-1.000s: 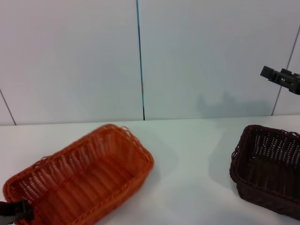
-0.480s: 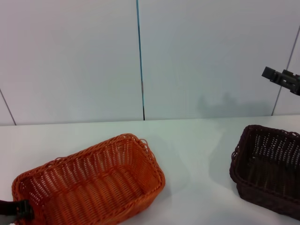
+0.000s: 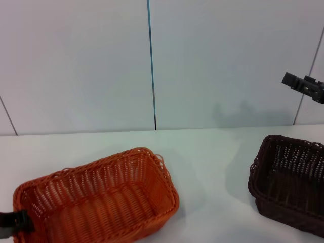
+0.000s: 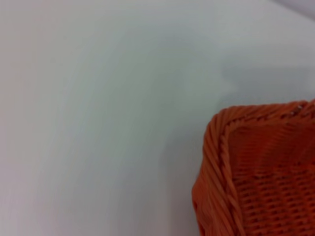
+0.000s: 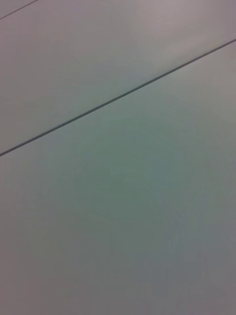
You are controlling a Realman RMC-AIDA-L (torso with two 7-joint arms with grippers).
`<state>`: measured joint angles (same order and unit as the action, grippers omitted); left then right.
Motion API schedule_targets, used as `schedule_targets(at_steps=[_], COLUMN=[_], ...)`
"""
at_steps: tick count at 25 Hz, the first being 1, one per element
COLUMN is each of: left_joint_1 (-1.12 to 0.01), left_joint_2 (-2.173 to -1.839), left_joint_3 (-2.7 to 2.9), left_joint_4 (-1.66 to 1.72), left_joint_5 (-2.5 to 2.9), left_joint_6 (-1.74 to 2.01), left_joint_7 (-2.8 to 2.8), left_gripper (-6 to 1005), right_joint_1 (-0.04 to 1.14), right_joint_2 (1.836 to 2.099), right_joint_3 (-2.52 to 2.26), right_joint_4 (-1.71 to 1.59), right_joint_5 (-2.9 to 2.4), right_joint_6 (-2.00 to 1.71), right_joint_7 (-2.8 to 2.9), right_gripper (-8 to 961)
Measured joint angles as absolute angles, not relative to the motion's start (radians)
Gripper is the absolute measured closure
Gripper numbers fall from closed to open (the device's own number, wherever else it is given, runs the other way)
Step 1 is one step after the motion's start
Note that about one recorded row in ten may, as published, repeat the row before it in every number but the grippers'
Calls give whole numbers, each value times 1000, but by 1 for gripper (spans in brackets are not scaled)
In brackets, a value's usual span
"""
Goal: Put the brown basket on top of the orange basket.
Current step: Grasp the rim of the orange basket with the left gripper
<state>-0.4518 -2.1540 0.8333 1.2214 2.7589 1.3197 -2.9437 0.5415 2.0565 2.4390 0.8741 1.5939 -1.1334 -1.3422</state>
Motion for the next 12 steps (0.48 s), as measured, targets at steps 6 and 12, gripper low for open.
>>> schedule_targets(at_steps=[6, 12], left_joint_1=[-494, -511], left_joint_2=[-2150, -2107], left_joint_3=[705, 665], left_joint_4=[1218, 1185], left_joint_5=[2742, 2661], left_joint_6=[1344, 1385], left_joint_7=[-2950, -2945], left_gripper=[822, 831], right_joint_1=[541, 540], right_joint_2=[2058, 2059], right_joint_3=[2439, 2440], right_joint_4=[873, 871], right_joint_5=[1598, 1600], right_joint_6=[-1134, -1134], right_joint_7=[-1342, -1342], right_gripper=[52, 52])
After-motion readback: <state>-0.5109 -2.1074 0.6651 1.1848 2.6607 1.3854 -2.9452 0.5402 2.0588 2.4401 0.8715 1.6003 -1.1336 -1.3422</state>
